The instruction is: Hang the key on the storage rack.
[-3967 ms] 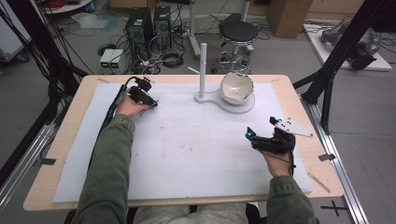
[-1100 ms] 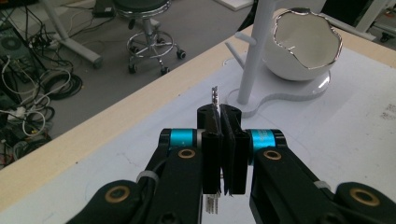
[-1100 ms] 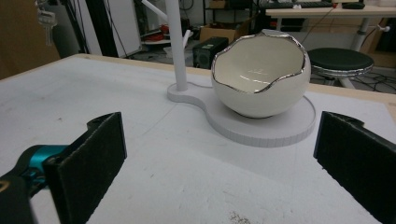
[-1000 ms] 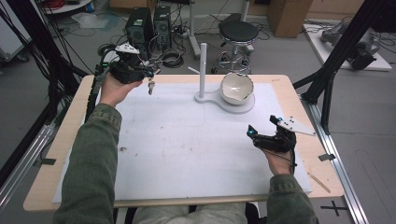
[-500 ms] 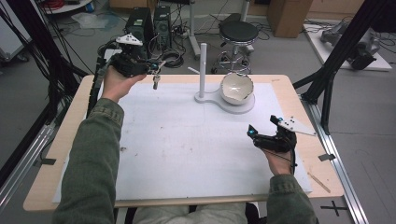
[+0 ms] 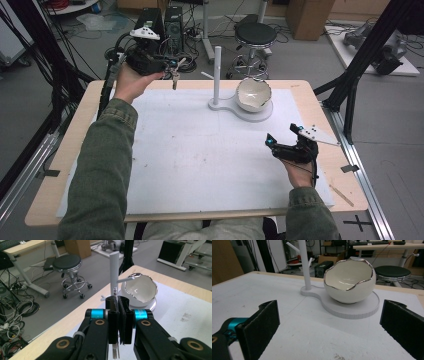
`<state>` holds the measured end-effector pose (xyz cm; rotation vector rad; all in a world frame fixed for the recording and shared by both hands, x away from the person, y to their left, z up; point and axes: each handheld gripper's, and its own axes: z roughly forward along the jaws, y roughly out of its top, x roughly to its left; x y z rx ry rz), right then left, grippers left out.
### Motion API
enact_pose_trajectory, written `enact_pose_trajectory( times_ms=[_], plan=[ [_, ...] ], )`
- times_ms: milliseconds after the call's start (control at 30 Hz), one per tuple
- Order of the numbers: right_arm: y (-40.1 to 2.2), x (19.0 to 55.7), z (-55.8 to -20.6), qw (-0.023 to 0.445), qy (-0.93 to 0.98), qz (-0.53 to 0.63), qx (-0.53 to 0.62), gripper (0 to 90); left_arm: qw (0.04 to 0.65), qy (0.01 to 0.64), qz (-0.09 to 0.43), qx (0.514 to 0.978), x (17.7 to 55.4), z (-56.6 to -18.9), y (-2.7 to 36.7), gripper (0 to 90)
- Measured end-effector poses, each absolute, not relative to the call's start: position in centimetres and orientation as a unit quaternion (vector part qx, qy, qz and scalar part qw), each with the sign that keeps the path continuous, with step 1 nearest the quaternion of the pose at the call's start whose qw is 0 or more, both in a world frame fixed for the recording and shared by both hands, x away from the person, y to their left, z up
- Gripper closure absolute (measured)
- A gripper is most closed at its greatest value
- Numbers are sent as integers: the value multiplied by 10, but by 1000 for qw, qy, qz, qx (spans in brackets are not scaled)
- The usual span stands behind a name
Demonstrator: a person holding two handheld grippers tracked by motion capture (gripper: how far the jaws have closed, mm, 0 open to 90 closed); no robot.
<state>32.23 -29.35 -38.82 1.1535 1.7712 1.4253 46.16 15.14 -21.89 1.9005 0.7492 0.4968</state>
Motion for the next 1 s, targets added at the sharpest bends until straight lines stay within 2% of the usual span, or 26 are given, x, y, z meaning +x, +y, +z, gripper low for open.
enact_pose_trajectory(
  times_ms=[1000],
  plan=[
    [-295, 321, -389, 292, 666, 533, 433, 14, 506, 262, 187, 800, 473, -205, 92, 870]
  ],
)
